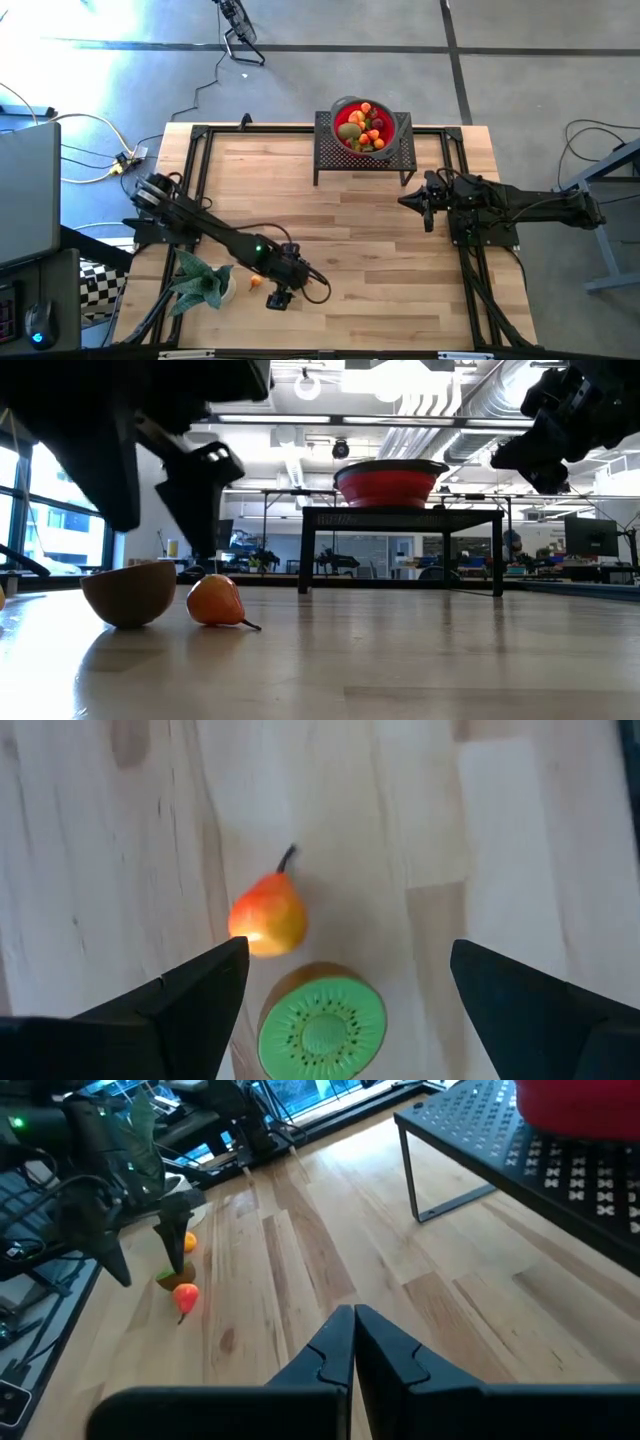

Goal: Pick & Place Fruit
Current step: Put the half kiwi into the strainer on the shelf

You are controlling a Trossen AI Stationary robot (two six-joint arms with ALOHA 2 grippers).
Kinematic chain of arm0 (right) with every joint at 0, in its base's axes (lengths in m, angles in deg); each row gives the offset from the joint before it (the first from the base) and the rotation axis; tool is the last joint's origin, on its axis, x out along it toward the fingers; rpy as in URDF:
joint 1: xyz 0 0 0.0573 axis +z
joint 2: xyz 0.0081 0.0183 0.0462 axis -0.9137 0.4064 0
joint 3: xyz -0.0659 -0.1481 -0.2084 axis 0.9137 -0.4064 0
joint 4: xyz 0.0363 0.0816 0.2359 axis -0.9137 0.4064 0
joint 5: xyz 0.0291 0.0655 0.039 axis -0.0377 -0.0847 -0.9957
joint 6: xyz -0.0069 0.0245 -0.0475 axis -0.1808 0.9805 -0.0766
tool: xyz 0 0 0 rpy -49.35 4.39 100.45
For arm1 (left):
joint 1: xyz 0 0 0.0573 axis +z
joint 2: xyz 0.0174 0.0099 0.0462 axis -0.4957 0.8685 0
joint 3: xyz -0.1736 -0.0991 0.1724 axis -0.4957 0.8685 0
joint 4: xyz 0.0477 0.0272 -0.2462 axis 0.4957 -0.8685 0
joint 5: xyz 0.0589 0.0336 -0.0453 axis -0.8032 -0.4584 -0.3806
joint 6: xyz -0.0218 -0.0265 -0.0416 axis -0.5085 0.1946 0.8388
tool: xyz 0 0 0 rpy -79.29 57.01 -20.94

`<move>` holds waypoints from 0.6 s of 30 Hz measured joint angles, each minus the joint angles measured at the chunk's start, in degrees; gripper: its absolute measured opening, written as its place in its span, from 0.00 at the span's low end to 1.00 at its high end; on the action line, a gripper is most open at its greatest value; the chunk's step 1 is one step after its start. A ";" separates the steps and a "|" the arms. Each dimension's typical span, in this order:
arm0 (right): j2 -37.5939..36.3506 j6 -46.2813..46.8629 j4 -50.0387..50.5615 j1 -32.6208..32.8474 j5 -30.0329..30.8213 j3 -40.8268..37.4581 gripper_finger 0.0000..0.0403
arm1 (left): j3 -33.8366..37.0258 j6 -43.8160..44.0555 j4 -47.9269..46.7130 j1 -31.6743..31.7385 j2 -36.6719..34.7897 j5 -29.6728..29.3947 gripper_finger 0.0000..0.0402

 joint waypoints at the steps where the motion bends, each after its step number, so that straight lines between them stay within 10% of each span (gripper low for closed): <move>1: 0.02 0.35 0.26 -0.01 0.00 0.02 0.01 | 0.02 0.41 -0.38 0.00 0.38 0.00 0.85; 18: 0.02 0.25 0.41 -0.02 0.04 0.02 0.01 | 0.00 3.59 -5.33 -0.33 0.86 -0.02 0.85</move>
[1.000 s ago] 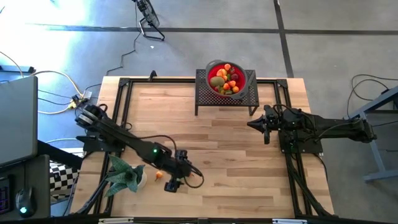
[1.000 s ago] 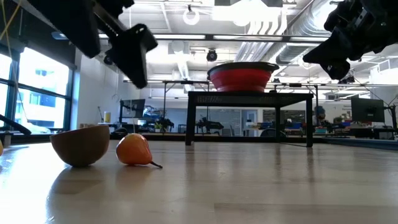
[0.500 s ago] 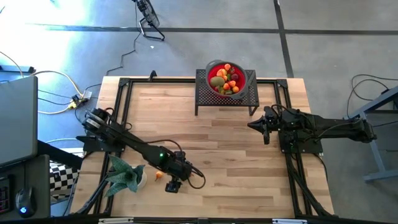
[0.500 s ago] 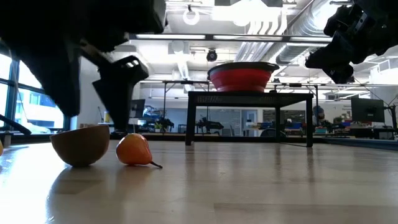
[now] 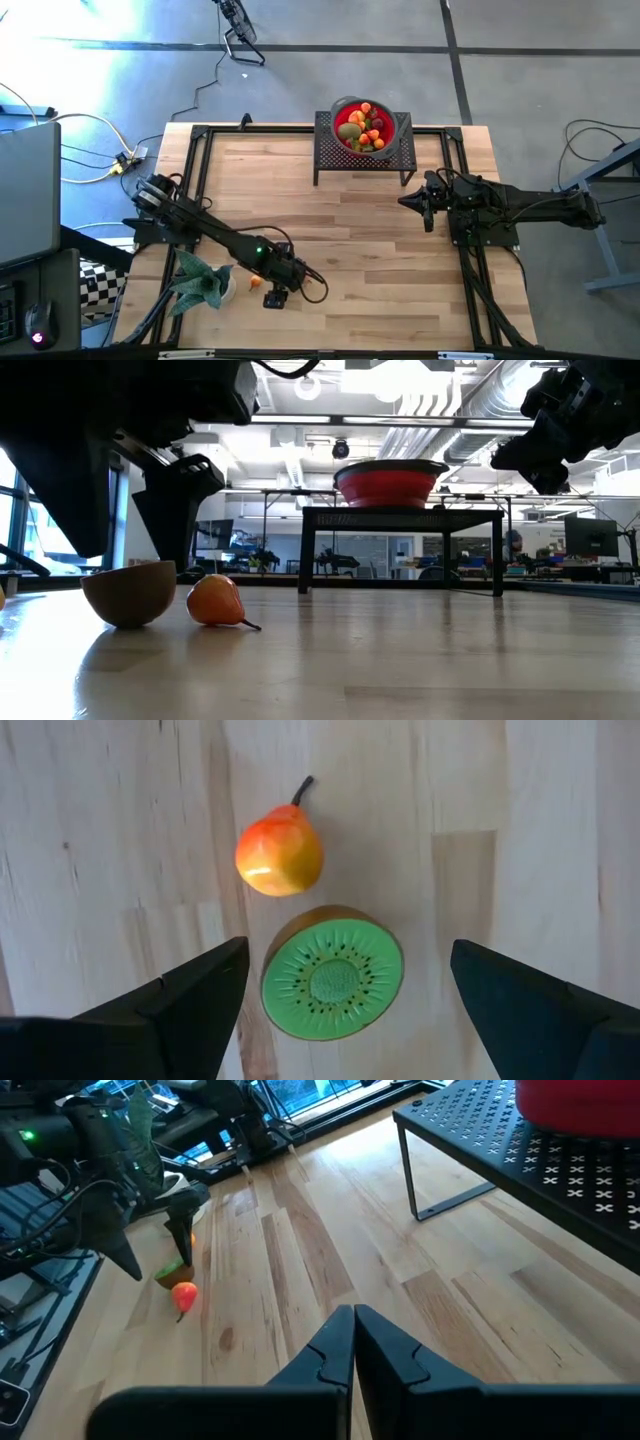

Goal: Pick & Place Fruit
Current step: Put the half kiwi into the strainer on the shelf

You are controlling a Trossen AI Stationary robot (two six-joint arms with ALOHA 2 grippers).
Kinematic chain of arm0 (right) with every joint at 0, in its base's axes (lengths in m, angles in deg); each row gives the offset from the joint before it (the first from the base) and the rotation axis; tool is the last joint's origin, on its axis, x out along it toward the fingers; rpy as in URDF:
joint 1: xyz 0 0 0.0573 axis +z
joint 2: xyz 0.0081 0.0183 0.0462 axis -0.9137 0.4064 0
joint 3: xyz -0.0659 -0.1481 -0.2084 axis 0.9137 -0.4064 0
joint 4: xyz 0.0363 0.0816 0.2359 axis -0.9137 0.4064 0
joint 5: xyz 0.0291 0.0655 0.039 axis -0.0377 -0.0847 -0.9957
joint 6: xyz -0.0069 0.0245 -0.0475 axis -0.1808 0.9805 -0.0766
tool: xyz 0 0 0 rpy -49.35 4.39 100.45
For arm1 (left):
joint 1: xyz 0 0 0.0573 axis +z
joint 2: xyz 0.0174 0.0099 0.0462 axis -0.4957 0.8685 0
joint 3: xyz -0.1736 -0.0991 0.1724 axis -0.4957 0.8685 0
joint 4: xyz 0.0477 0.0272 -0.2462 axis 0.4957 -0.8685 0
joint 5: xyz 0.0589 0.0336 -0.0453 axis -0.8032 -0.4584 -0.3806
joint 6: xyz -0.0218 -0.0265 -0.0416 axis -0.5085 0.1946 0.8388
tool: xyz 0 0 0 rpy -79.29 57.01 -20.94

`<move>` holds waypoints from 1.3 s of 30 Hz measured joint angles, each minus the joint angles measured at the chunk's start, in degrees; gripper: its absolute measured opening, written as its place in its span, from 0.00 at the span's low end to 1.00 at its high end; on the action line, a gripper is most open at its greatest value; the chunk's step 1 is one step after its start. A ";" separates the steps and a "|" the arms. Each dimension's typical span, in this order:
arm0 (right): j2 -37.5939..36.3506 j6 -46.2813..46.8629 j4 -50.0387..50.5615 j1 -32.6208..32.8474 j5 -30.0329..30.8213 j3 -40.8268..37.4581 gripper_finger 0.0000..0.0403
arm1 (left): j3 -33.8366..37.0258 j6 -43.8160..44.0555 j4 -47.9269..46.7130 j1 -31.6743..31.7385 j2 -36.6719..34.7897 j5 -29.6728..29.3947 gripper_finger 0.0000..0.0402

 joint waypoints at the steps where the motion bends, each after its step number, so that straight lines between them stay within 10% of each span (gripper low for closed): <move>1: -0.02 -0.01 0.00 0.02 0.00 -0.02 0.01 | 0.00 0.07 0.11 0.00 0.00 0.02 0.85; 39: 0.35 -0.02 0.37 -0.01 0.00 0.01 0.01 | -0.04 2.38 -0.33 0.07 3.65 1.11 0.85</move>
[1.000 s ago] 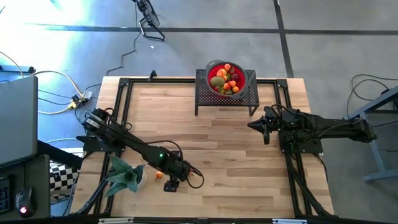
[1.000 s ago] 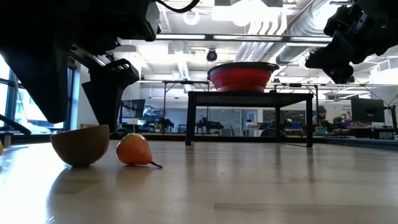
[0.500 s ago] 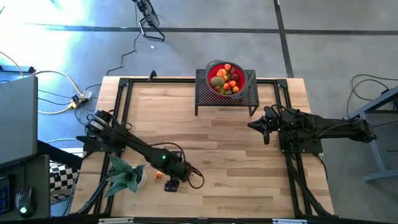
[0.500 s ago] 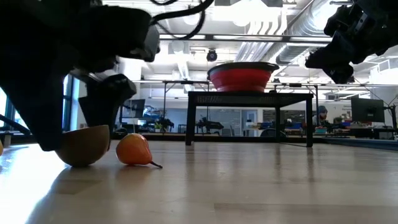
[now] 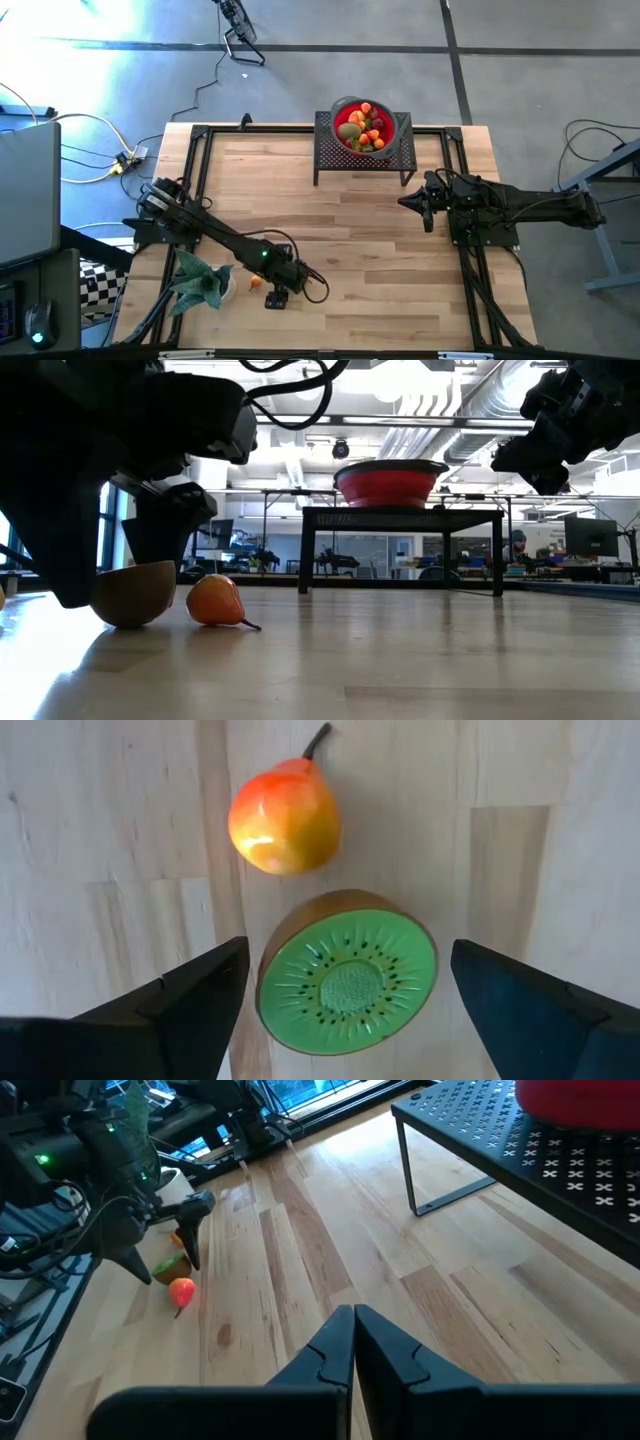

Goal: Pick & Place Fruit
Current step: Put the half kiwi into the strainer on the shelf

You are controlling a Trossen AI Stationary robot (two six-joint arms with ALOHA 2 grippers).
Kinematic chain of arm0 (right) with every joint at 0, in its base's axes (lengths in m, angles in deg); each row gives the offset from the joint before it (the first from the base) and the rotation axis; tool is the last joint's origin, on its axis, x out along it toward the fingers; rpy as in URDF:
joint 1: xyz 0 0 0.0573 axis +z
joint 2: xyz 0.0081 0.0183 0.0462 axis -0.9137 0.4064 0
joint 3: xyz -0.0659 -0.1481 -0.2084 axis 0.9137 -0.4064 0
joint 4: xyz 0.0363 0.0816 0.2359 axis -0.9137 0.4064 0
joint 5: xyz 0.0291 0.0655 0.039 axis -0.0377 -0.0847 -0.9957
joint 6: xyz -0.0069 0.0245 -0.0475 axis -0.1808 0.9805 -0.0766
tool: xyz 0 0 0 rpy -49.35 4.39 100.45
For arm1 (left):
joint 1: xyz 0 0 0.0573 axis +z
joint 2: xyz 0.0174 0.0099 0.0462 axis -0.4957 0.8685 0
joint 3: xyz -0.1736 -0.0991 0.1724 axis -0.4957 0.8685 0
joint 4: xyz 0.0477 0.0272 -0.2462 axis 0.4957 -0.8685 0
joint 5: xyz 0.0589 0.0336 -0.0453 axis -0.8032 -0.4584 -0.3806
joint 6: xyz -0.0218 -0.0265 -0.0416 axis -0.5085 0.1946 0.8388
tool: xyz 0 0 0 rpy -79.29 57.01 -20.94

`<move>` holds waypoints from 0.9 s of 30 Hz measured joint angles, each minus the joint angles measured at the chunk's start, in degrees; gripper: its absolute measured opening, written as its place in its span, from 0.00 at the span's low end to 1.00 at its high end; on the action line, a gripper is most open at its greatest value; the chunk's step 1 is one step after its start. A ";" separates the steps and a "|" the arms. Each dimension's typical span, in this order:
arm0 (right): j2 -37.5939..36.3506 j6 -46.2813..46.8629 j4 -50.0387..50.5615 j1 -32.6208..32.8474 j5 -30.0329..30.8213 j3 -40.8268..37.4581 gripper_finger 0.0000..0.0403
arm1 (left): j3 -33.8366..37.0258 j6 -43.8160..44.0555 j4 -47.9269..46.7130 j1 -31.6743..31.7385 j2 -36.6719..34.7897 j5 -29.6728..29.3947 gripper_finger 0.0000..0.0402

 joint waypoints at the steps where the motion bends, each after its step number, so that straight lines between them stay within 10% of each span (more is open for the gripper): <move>1: 0.02 0.00 0.01 0.00 0.00 0.00 0.01 | 0.00 0.01 0.11 0.00 0.00 0.01 0.85; 15: 0.02 -0.02 0.09 0.01 0.00 0.00 0.01 | 0.00 2.30 0.25 0.02 0.00 0.00 0.62; 27: 0.02 -0.01 0.09 0.00 0.00 0.00 0.01 | 0.00 6.98 0.23 0.02 -0.02 -0.02 0.64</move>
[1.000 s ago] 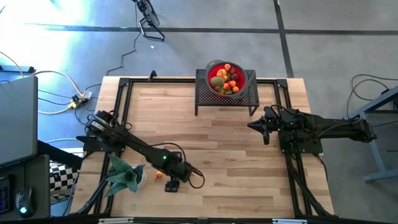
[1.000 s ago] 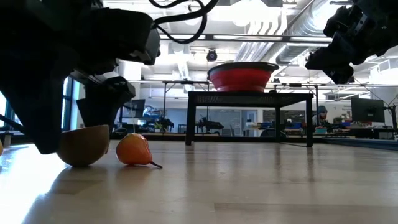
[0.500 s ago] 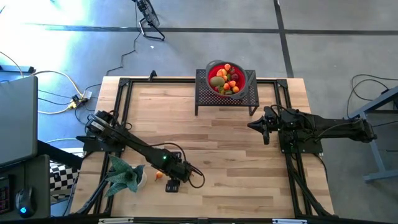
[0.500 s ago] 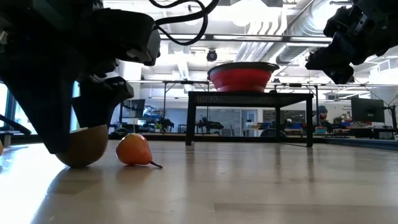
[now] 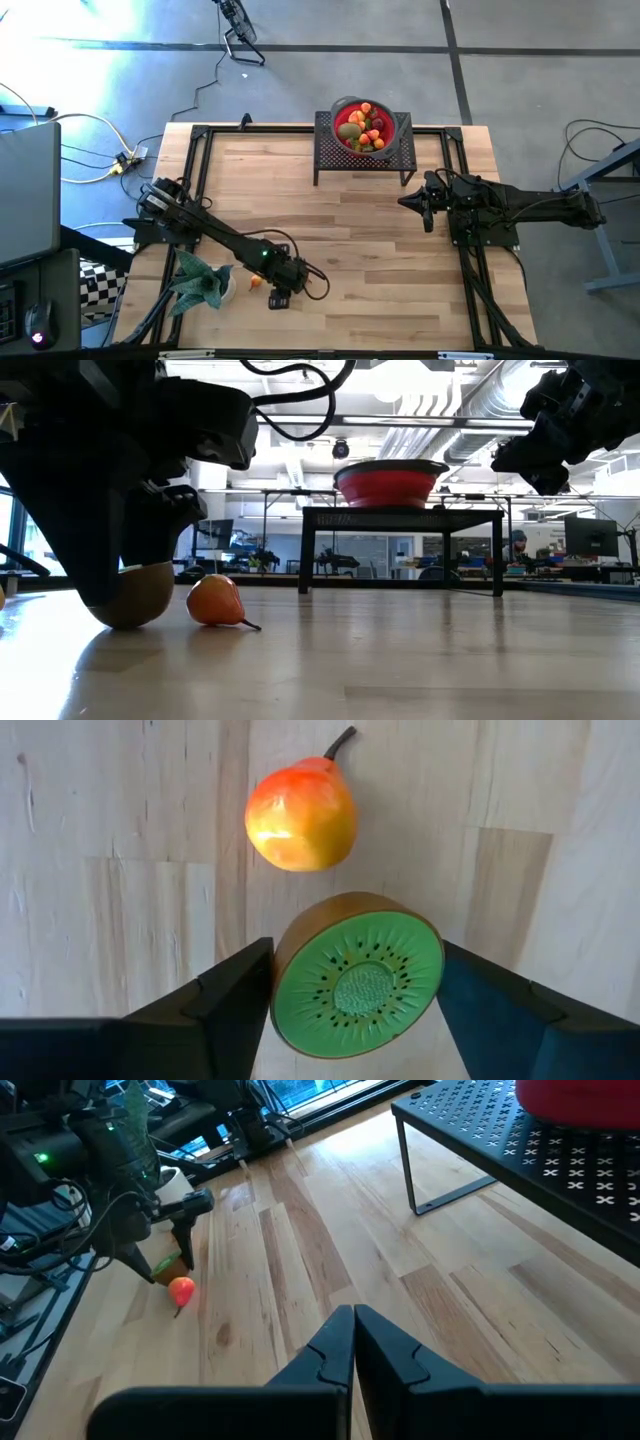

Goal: Pick & Place Fruit
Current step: Put the half kiwi into the strainer on the shelf

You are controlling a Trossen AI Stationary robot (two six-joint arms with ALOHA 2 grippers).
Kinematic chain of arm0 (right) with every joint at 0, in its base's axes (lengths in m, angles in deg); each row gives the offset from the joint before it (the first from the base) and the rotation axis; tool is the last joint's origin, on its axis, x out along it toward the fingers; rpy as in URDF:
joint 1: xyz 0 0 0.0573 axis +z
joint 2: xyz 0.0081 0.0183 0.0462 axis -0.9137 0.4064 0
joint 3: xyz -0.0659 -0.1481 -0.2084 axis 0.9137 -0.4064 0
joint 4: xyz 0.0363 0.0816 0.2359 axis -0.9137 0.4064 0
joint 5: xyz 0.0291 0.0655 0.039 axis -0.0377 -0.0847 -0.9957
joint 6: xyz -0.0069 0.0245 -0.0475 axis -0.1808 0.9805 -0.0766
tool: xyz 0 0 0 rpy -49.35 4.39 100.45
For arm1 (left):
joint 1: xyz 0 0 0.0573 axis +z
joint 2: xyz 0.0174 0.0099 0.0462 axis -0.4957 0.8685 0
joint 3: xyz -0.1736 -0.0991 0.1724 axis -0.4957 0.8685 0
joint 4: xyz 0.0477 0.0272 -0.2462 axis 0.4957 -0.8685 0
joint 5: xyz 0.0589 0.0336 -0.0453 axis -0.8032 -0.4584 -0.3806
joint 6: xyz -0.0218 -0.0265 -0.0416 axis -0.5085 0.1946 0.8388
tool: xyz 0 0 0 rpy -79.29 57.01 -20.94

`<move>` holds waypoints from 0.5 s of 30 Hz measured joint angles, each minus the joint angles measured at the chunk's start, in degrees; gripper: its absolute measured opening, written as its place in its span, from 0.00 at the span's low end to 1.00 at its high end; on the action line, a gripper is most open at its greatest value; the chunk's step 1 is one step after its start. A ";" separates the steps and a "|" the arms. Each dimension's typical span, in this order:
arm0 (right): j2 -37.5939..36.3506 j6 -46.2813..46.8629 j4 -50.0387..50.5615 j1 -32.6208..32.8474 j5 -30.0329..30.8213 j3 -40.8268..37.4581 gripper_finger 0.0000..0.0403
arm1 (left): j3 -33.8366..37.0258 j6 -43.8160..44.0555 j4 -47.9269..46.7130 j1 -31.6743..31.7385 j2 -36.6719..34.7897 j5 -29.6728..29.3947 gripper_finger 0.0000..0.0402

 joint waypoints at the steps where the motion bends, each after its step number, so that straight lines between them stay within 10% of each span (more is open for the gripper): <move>1: 0.00 0.04 0.00 0.02 -0.02 0.00 0.01 | 0.00 0.04 0.00 0.00 0.00 0.02 0.64; 15: 0.00 0.05 0.00 0.02 -0.06 0.00 0.01 | -1.46 1.47 -1.56 0.02 -0.59 1.43 0.64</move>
